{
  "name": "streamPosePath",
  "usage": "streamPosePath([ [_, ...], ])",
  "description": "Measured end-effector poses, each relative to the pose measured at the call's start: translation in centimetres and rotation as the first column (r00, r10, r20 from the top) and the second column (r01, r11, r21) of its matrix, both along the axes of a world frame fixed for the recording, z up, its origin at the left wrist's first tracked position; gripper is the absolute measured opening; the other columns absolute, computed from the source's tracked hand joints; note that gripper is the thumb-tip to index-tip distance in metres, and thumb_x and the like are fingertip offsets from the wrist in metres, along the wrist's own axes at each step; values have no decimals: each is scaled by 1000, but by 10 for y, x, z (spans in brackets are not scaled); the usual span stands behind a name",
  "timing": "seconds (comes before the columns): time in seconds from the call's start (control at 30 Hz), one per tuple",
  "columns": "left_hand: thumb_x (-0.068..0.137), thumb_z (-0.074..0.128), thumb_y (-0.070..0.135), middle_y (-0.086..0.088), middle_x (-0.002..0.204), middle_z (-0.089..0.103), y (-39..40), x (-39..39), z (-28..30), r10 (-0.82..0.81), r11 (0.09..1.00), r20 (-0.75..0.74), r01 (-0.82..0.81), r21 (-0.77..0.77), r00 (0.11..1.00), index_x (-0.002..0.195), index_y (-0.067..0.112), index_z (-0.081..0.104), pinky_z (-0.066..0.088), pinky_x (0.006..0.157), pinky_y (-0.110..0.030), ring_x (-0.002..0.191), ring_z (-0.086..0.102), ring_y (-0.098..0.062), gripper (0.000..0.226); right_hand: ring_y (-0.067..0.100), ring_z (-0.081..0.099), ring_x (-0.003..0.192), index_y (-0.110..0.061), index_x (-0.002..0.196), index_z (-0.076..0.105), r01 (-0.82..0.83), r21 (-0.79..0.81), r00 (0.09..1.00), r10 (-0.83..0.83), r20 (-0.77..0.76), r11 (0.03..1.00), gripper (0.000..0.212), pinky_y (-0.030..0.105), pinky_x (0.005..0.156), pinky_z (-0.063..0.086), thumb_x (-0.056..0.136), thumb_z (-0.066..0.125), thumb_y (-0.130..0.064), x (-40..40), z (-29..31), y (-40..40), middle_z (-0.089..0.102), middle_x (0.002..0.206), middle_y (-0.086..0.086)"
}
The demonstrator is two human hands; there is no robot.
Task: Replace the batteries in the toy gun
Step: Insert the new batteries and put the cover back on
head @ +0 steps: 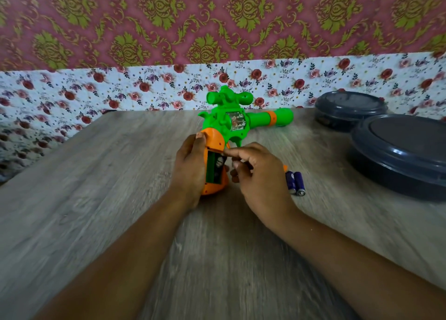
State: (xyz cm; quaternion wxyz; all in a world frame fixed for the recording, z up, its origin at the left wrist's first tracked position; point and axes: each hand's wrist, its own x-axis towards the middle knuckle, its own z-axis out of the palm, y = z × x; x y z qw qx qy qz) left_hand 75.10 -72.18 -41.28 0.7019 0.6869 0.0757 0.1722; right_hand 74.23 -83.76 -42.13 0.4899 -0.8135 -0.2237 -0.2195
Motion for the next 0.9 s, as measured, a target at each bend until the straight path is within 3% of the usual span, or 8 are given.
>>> streamPosePath([
  [0.07,100,35,35,-2,97,64,1,0,-1,-2,999,0,2,38,1000,99,32,56,50,66,-25,79,64,-10,21,19,60,97,-11,112,66,8,-116,999,-3,41,993,35,10,82,41,84,52,5,-2,0,0,63,103,9],
  [0.13,100,36,35,3,94,63,3,0,-3,3,999,10,-3,35,1000,94,32,57,48,70,-26,84,61,-12,22,17,59,95,-11,113,65,7,-171,997,6,76,985,35,6,78,37,84,52,4,-3,1,0,64,102,8],
  [0.33,100,37,31,4,82,61,3,-1,1,1,1000,0,-1,-5,1000,79,30,55,48,64,-24,73,60,-12,28,24,61,88,-6,108,66,-6,-227,994,30,103,974,39,15,73,37,77,44,4,-1,-2,3,66,94,12],
  [0.53,99,39,30,1,78,59,0,-2,2,38,999,25,-38,-14,999,74,25,55,46,74,-33,77,56,-19,30,31,60,75,-4,86,68,20,-435,991,40,129,900,36,32,58,43,67,38,-1,-6,-2,4,61,86,10],
  [0.67,99,39,30,3,77,59,0,-1,3,44,999,15,-44,-22,999,72,26,54,47,75,-33,74,57,-17,31,33,59,74,-3,85,68,33,-523,990,45,137,851,28,30,56,37,71,44,2,-9,2,4,60,90,13],
  [0.8,100,38,31,-3,76,61,0,-4,3,3,999,-3,-3,-33,1000,78,24,55,50,62,-27,63,60,-17,28,30,57,95,-9,109,66,33,-493,993,28,116,869,39,36,74,48,77,46,2,-13,20,-8,60,106,11],
  [0.9,100,37,32,-13,73,64,-1,-7,5,-71,987,-13,69,-149,997,83,23,53,52,47,-26,45,62,-18,25,21,63,90,-16,104,70,120,-360,991,-89,101,925,34,30,75,50,83,48,-2,-14,42,-28,68,101,2],
])
